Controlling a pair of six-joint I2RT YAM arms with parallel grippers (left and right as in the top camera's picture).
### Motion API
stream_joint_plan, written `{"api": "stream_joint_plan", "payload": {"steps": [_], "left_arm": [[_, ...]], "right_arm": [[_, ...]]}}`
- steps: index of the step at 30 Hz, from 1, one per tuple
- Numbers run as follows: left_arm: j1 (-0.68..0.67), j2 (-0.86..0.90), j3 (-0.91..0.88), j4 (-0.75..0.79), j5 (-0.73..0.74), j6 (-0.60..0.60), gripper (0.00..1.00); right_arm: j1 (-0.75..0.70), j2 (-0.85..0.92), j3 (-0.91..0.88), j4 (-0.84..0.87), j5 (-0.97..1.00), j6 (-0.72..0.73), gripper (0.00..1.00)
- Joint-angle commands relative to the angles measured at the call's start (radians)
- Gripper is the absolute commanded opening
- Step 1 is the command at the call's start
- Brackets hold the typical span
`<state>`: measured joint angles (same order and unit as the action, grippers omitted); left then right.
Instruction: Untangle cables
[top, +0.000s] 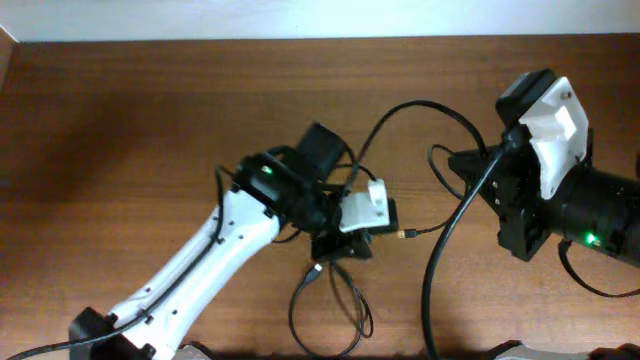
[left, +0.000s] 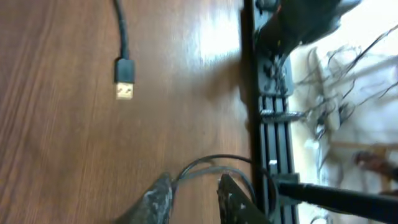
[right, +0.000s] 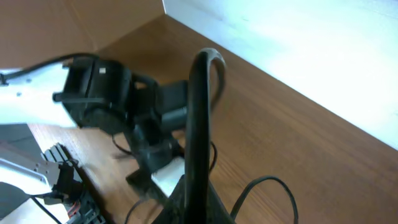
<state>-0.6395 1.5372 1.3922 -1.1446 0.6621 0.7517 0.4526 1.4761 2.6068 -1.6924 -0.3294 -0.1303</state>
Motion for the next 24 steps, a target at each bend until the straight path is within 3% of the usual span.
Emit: {"api": "stream_joint_plan", "payload": {"steps": [1,2,8,11,12,14,16,18,20,24], "left_arm": [[-0.041,0.002,-0.004,-0.014,-0.272,-0.071,0.1],[-0.04,0.002,-0.004,-0.04,-0.322,-0.07,0.0],[-0.04,0.002,-0.084,-0.057,-0.316,-0.062,0.0],[-0.04,0.002,-0.184,0.0,-0.241,-0.063,0.0],[-0.04,0.002,-0.193,0.007,-0.201,-0.063,0.0],[-0.04,0.002,-0.194,0.014,-0.182,-0.063,0.0],[-0.041,0.002,-0.194,0.014,-0.175,-0.071,0.0],[-0.041,0.002,-0.194,0.011,-0.167,-0.071,0.0],[-0.041,0.002,-0.194,0.003,-0.142,-0.071,0.0],[-0.041,0.002,-0.194,0.003,-0.127,-0.106,0.01]], "right_arm": [[0.007,-0.041,-0.006,-0.006,0.006,0.016,0.04],[0.007,-0.059,-0.012,-0.006,0.03,0.016,0.04],[0.007,-0.136,-0.012,-0.006,0.224,0.016,0.04],[0.005,-0.141,-0.024,-0.006,0.565,0.061,0.04],[0.005,-0.141,-0.074,-0.006,0.716,0.063,0.04],[0.005,-0.138,-0.162,0.005,0.833,0.069,0.04],[-0.017,-0.117,-0.337,0.119,1.05,0.063,0.04],[-0.128,-0.072,-0.42,0.26,1.118,0.039,0.04],[-0.323,-0.011,-0.433,0.416,0.988,-0.008,0.04],[-0.839,0.21,-0.433,0.647,0.257,-0.062,0.04]]}}
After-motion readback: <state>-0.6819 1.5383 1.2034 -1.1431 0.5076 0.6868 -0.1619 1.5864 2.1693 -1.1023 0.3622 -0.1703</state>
